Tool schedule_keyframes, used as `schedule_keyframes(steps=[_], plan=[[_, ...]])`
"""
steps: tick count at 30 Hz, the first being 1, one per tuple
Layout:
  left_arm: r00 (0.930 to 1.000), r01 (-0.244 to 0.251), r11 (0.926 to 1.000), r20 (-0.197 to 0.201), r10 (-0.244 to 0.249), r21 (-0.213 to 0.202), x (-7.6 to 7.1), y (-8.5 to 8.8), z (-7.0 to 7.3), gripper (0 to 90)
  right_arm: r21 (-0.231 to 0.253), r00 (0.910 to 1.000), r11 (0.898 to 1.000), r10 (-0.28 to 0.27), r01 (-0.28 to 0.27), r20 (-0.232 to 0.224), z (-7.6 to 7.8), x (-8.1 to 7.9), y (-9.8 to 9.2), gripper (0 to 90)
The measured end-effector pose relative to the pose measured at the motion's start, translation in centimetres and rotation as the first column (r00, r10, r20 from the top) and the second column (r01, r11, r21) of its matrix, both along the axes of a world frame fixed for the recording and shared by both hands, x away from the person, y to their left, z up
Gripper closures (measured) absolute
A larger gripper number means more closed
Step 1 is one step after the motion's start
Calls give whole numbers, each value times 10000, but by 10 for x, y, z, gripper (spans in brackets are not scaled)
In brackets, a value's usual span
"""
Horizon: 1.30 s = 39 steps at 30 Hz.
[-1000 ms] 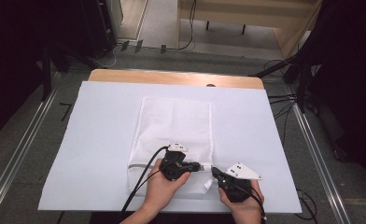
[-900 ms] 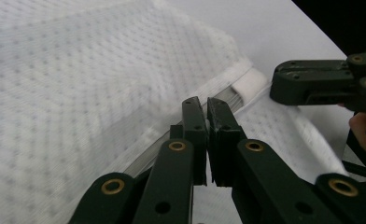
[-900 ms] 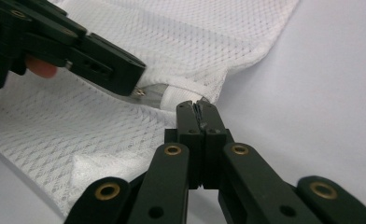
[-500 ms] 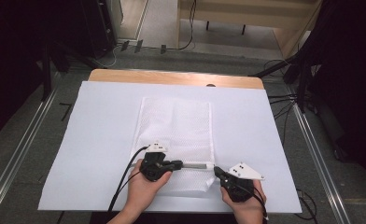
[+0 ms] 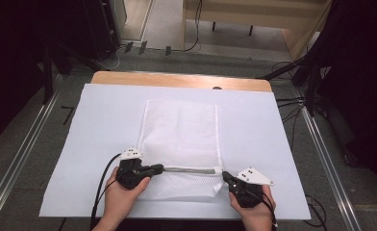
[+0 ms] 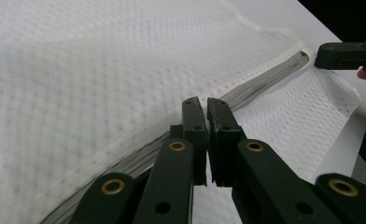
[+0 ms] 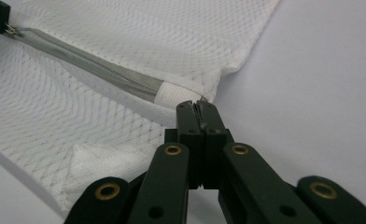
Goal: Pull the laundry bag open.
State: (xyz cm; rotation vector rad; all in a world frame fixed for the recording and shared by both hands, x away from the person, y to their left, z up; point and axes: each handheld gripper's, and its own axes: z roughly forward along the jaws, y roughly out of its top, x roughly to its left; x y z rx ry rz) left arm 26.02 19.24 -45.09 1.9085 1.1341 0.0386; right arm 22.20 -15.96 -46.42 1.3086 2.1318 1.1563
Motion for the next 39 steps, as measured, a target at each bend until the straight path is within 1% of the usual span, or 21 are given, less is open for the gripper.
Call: schedule_keyframes(steps=[3, 4, 5, 10, 14, 15, 18, 19, 22, 23, 24, 26, 29, 31, 32, 33, 34, 35, 36, 38, 39], plan=[[9999, -161, 9999, 55, 161, -19, -3, 11, 1, 883, -40, 10000, 10000, -24, 24, 26, 0, 0, 0, 900], [9997, -255, 9997, 69, 255, 3, -5, 17, 2, 882, -29, 10000, 10000, -11, 11, 50, 0, 0, 0, 900], [9997, -255, 9997, 69, 255, 3, -5, 17, 2, 882, -29, 10000, 10000, -11, 11, 50, 0, 0, 0, 900], [9991, -394, 9992, 123, 394, 26, -8, 32, 4, 882, -70, 10000, 10000, 43, -42, 84, 0, 1, 0, 900], [9981, -591, 9980, 190, 586, 236, -11, 46, 6, 882, -87, 10000, 10000, -39, 39, 40, -1, 1, 0, 900], [9979, -632, 9977, 176, 628, 233, -11, 51, 6, 882, -139, 10000, 9999, -74, 75, 54, -1, 1, -1, 900], [9970, -766, 9968, 102, 763, 245, -13, 64, 4, 882, -62, 10000, 9999, -95, 95, 14, -2, 2, -3, 900], [9970, -773, 9967, 98, 771, 252, -14, 66, 3, 882, -72, 9999, 9999, -127, 127, -39, -2, 2, -3, 900], [9958, -916, 9954, 104, 914, 295, -16, 76, 2, 882, -137, 10000, 9999, -79, 79, 11, -2, 3, -1, 900], [9958, -916, 9954, 104, 914, 295, -16, 76, 2, 882, -137, 10000, 9999, -79, 79, 11, -2, 3, -1, 900], [9955, -943, 9952, 85, 941, 250, -16, 79, 2, 882, -148, 10000, 9999, -77, 77, -2, -2, 3, -1, 900], [9953, -967, 9952, 24, 967, 144, -16, 83, 2, 882, -52, 10000, 10000, -40, 39, -45, -3, 4, -3, 900], [9953, -966, 9950, 119, 964, 248, -18, 83, 1, 882, -111, 10000, 9999, -20, 20, -69, -3, 3, -1, 900], [9966, -803, 9967, 179, 801, 89, -19, 84, 0, 879, -136, 9999, 9999, 24, -26, -119, -4, 3, 0, 900], [9969, -735, 9973, 279, 735, -23, -20, 87, -1, 867, -74, 9998, 9999, 91, -92, -195, -4, 4, 0, 900], [9946, -906, 9958, 502, 913, -157, -21, 89, -2, 779, 127, 9994, 9997, 231, -227, -257, -5, 4, -2, 900], [9906, -1181, 9928, 671, 1192, -197, -23, 91, -2, 653, 289, 9992, 9990, 336, -329, -229, -6, 4, -3, 876], [9868, -1375, 9903, 835, 1387, -196, -24, 93, -2, 489, 398, 9990, 9986, 367, -356, -268, -7, 3, -4, 799], [9830, -1513, 9883, 1022, 1526, -211, -26, 96, -1, 427, 455, 9988, 9981, 425, -413, -257, -7, 3, -5, 718], [9695, -1874, 9818, 1547, 1901, -318, -30, 102, 3, 334, 512, 9988, 9978, 430, -418, -227, -8, 3, -6, 582], [9658, -1942, 9803, 1683, 1974, -354, -31, 104, 5, 224, 629, 9988, 9970, 470, -460, -136, -7, 4, -6, 450]])
